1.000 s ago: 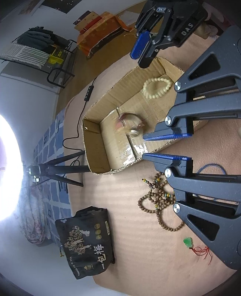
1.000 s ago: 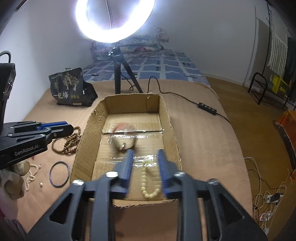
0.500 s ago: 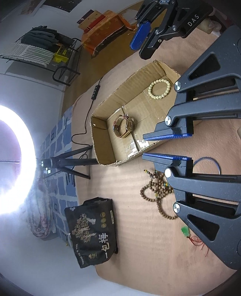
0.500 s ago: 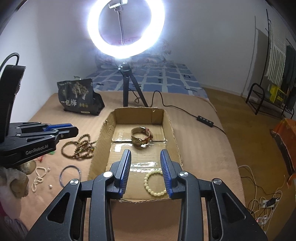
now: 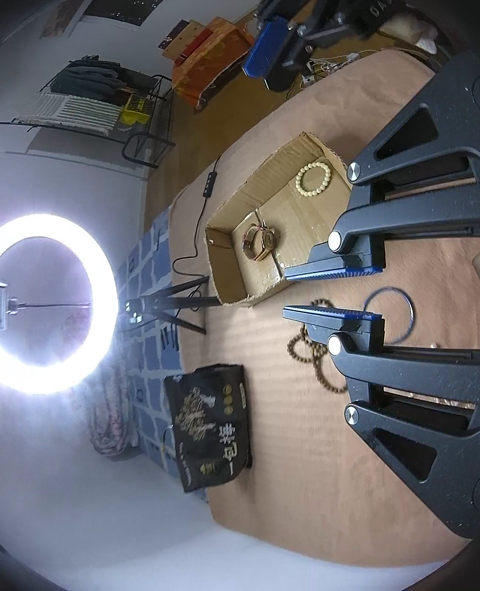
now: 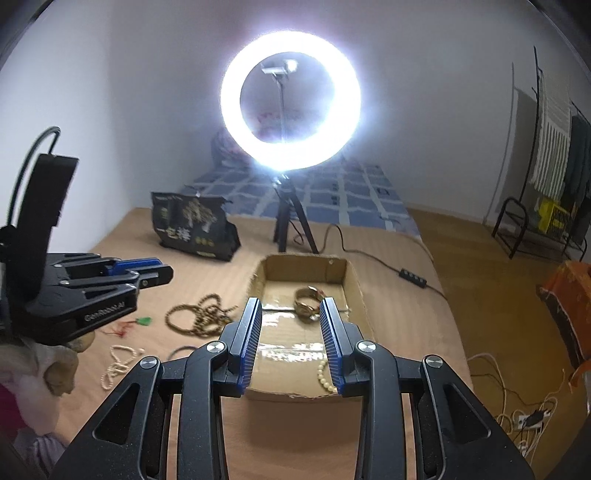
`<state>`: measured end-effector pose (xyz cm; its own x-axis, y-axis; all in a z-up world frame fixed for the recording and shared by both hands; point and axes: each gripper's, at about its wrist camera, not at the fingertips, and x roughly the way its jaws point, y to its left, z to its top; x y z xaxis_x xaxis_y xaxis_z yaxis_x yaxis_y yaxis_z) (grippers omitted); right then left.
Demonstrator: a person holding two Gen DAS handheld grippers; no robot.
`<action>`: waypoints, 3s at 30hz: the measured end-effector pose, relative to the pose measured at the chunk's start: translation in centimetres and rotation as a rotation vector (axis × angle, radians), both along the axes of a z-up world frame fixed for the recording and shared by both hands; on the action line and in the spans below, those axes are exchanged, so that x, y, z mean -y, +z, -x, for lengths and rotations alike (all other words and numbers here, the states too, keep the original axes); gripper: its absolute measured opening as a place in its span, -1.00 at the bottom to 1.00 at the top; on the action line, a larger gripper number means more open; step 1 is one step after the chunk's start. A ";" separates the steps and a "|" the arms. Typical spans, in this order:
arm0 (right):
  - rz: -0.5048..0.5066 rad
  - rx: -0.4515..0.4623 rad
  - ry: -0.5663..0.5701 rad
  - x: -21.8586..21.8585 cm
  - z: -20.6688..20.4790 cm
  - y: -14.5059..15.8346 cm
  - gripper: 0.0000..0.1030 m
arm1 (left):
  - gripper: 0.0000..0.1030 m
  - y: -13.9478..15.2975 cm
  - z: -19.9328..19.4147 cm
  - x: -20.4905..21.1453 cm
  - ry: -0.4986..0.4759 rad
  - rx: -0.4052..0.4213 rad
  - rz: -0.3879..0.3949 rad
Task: Organize jewelry
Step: 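Lift both open tools out of the box back over the jewelry, then grasp the blue bangle with the right tool while the left tool grasps the pearl necklace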
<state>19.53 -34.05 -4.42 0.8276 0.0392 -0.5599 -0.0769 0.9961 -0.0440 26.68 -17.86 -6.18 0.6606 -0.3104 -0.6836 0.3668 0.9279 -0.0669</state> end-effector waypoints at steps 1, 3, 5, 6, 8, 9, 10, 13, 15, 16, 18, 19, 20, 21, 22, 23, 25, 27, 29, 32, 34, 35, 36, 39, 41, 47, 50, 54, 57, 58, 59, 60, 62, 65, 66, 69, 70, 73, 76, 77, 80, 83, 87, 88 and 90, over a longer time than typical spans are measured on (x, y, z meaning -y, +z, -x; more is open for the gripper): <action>0.001 0.006 0.005 -0.3 0.3 0.3 -0.40 | -0.77 0.3 0.4 -0.4 0.003 0.005 -0.001; 0.007 0.015 0.019 -1.0 0.9 1.1 -0.40 | -0.77 0.9 0.9 -1.3 0.009 0.014 -0.002; 0.019 0.028 0.030 -1.6 1.3 1.8 -0.40 | -0.71 1.6 1.4 -2.5 0.013 0.022 -0.003; 0.028 0.039 0.035 -1.9 1.5 2.1 -0.40 | -0.64 1.9 1.6 -3.0 0.017 0.027 -0.003; 0.033 0.049 0.040 -2.3 1.7 2.7 -0.40 | -0.57 2.6 2.0 -4.5 0.032 0.043 -0.005; 0.029 0.052 0.045 -2.4 1.8 2.8 -0.36 | -0.57 2.8 2.1 -5.2 0.041 0.044 -0.005; 0.023 0.052 0.049 -2.5 1.8 3.0 -0.32 | -0.57 2.9 2.2 -5.8 0.047 0.043 -0.003; 0.012 0.059 0.056 -2.5 1.8 3.3 -0.23 | -0.57 3.3 2.2 -8.4 0.078 0.041 0.001; 0.010 0.065 0.054 -2.5 1.7 3.4 -0.23 | -0.57 3.4 2.4 -9.5 0.091 0.045 -0.005; 0.013 0.066 0.054 -2.5 1.5 3.4 -0.23 | -0.57 3.4 2.4 -10.1 0.097 0.044 -0.008; 0.018 0.061 0.050 -2.6 1.3 3.4 -0.22 | -0.57 3.5 2.5 -11.6 0.111 0.040 -0.010; 0.017 0.056 0.049 -2.7 1.2 3.5 -0.22 | -0.57 3.4 2.6 -12.0 0.114 0.038 -0.010; 0.011 0.052 0.053 -2.8 1.2 3.5 -0.17 | -0.57 3.3 2.8 -12.8 0.118 0.033 -0.010; 0.008 0.050 0.057 -2.9 1.2 3.6 -0.02 | -0.57 3.2 2.9 -13.3 0.121 0.029 -0.013; 0.005 0.050 0.065 -3.0 1.2 3.7 0.03 | -0.57 3.1 3.0 -13.6 0.124 0.026 -0.015; 0.007 0.052 0.070 -3.2 1.2 3.8 0.06 | -0.57 2.8 3.2 -14.2 0.128 0.023 -0.019; 0.008 0.048 0.079 -3.6 1.3 3.9 0.07 | -0.57 2.2 3.5 -15.1 0.132 0.009 -0.022; -0.005 0.033 0.090 -3.9 1.2 3.9 0.12 | -0.57 1.3 3.7 -15.9 0.136 -0.016 -0.017; -0.030 0.018 0.111 -4.4 1.2 3.7 0.28 | -0.57 0.2 4.0 -16.7 0.137 -0.047 -0.007; -0.059 -0.010 0.126 -5.1 1.2 2.9 0.32 | -0.57 -1.5 4.5 -17.4 0.140 -0.085 0.006; -0.083 -0.033 0.132 -5.4 1.2 2.2 0.33 | -0.57 -2.6 4.9 -17.5 0.139 -0.111 0.013; -0.106 -0.055 0.132 -5.6 1.1 1.5 0.33 | -0.57 -3.2 5.1 -17.7 0.137 -0.122 0.015; -0.123 -0.068 0.129 -5.8 1.0 0.9 0.33 | -0.57 -3.8 5.2 -17.7 0.134 -0.135 0.017; -0.187 -0.129 0.116 -6.3 0.7 -1.5 0.39 | -0.40 -5.4 5.6 -17.6 0.125 -0.162 0.022; -0.227 -0.176 0.098 -6.6 0.3 -3.5 0.41 | -0.19 -6.6 5.7 -17.4 0.112 -0.185 0.023; -0.207 -0.297 0.066 -8.3 -0.6 -10.1 0.41 | -0.19 -9.8 5.9 -17.4 0.090 -0.248 0.008; -0.201 -0.343 0.065 -8.8 -1.2 -12.4 0.41 | -0.18 -11.5 5.7 -17.5 0.088 -0.285 0.009; -0.231 -0.365 0.059 -9.1 -2.2 -14.3 0.42 | -0.19 -13.5 5.3 -17.6 0.087 -0.333 0.020; -0.217 -0.376 0.055 -9.5 -3.2 -15.3 0.42 | -0.19 -14.5 5.0 -17.2 0.078 -0.352 0.019; -0.209 -0.378 0.053 -9.6 -3.4 -15.5 0.42 | -0.19 -14.7 4.8 -17.0 0.074 -0.355 0.020; -0.202 -0.380 0.052 -9.7 -3.6 -15.8 0.42 | -0.19 -14.8 4.6 -16.8 0.069 -0.357 0.019; -0.198 -0.385 0.053 -9.8 -3.8 -16.1 0.42 | -0.19 -14.9 4.5 -16.5 0.063 -0.357 0.015; -0.196 -0.393 0.056 -10.1 -4.3 -16.5 0.42 | -0.19 -15.2 4.2 -16.0 0.053 -0.354 0.008; -0.188 -0.406 0.064 -10.7 -5.0 -17.2 0.42 | -0.19 -15.7 3.7 -15.7 0.043 -0.367 0.015; -0.184 -0.408 0.068 -10.9 -5.1 -17.4 0.42 | -0.19 -15.8 3.6 -15.6 0.042 -0.367 0.012; -0.161 -0.415 0.076 -11.5 -5.6 -18.0 0.42 | -0.19 -16.2 3.2 -15.5 0.037 -0.373 0.013; -0.152 -0.419 0.074 -11.7 -5.8 -18.2 0.42 | -0.19 -16.4 3.0 -15.4 0.036 -0.377 0.012; -0.147 -0.442 0.065 -11.8 -6.4 -19.1 0.42 | -0.19 -17.0 2.6 -15.3 0.036 -0.390 0.009; -0.145 -0.448 0.060 -11.7 -6.7 -19.7 0.42 | -0.19 -17.4 2.4 -15.1 0.030 -0.394 0.002; -0.141 -0.444 0.059 -11.7 -6.8 -19.7 0.42 | -0.19 -17.4 2.4 -15.0 0.027 -0.392 0.001; -0.140 -0.437 0.057 -11.8 -7.2 -19.7 0.43 | -0.19 -17.6 2.0 -14.7 0.026 -0.390 0.001; -0.130 -0.434 0.057 -12.1 -7.6 -19.8 0.50 | -0.19 -17.8 1.9 -14.3 0.024 -0.382 -0.014; -0.073 -0.431 0.063 -12.8 -7.9 -20.2 0.53 | -0.19 -17.9 1.9 -13.8 0.023 -0.357 -0.059; -0.058 -0.428 0.066 -13.0 -8.0 -20.2 0.53 | -0.25 -18.0 1.9 -13.8 0.025 -0.353 -0.059; -0.050 -0.426 0.068 -13.1 -8.1 -20.3 0.53 | -0.49 -18.0 1.7 -13.9 0.039 -0.343 -0.071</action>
<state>27.62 -20.99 -24.77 0.5181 0.1208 -0.8467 -0.1429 0.9883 0.0536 24.96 -3.98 -24.18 0.3988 -0.2329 -0.8870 0.2983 0.9476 -0.1147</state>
